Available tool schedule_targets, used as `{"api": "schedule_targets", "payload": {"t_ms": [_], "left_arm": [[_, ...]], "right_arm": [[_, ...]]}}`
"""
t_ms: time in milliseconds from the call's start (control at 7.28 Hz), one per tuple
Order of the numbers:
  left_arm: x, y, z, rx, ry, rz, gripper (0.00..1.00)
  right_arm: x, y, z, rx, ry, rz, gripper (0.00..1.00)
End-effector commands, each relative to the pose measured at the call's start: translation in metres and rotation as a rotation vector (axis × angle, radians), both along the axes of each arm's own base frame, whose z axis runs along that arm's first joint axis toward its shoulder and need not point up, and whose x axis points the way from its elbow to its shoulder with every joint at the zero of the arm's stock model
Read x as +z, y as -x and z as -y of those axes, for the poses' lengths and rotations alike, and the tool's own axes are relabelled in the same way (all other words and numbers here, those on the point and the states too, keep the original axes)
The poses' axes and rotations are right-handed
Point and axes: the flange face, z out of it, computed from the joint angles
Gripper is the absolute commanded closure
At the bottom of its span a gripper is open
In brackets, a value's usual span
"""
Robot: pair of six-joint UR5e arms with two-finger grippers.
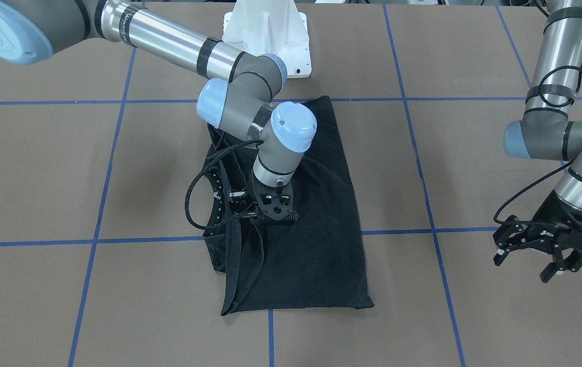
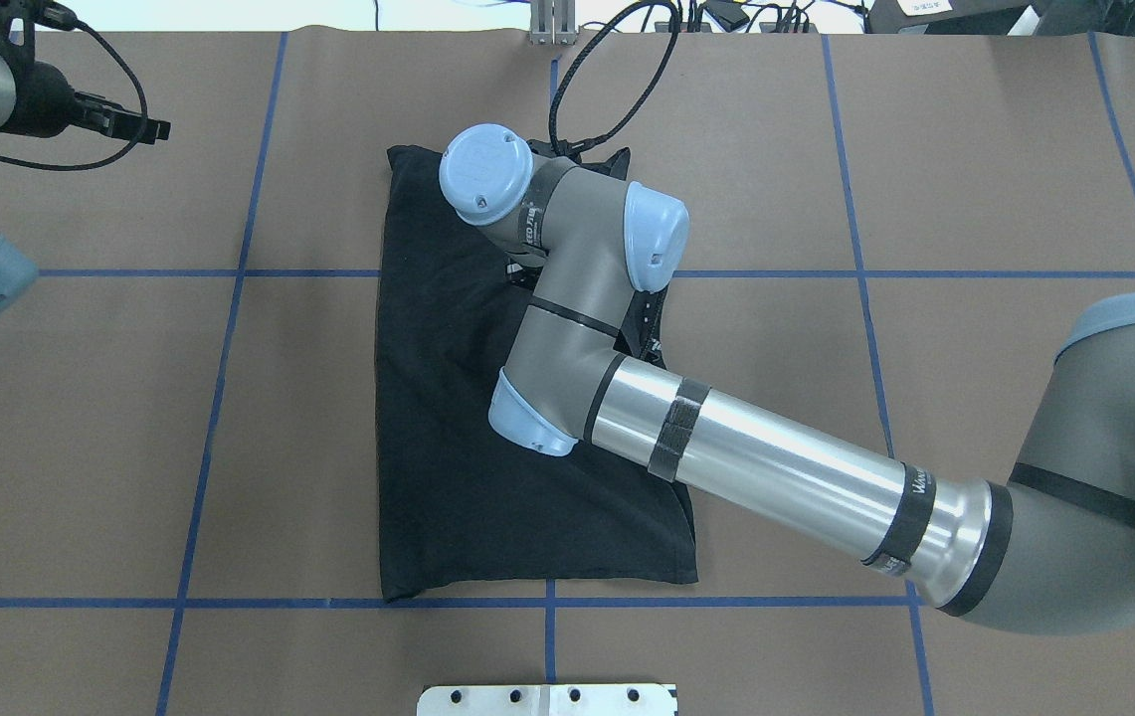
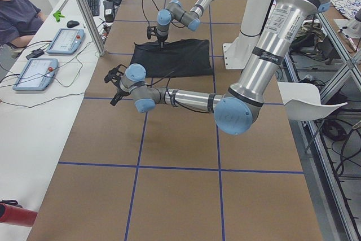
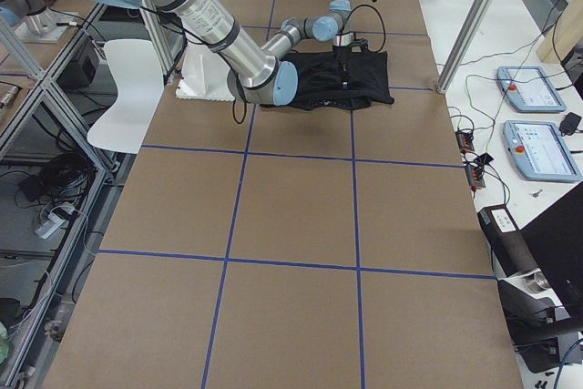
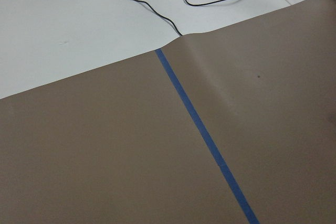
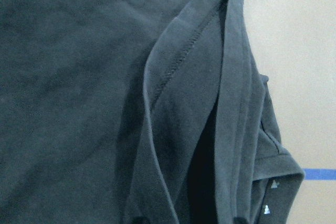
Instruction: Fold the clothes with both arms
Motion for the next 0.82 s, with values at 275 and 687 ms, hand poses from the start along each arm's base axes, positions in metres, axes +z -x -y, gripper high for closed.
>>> {"api": "schedule_targets", "payload": {"t_ms": [275,687], "left_arm": [[0.0007,0.0001,-0.0002,0.0,0.001,0.001,0.0],[0.0,0.0001,-0.0002,0.0,0.0,-0.001,0.0]], "right_arm": [[-0.0067,0.0043,-0.0052,-0.004,-0.005,0.01,1.0],[-0.0064,-0.0041,0.0011,-0.013,0.001,0.013,1.0]]}}
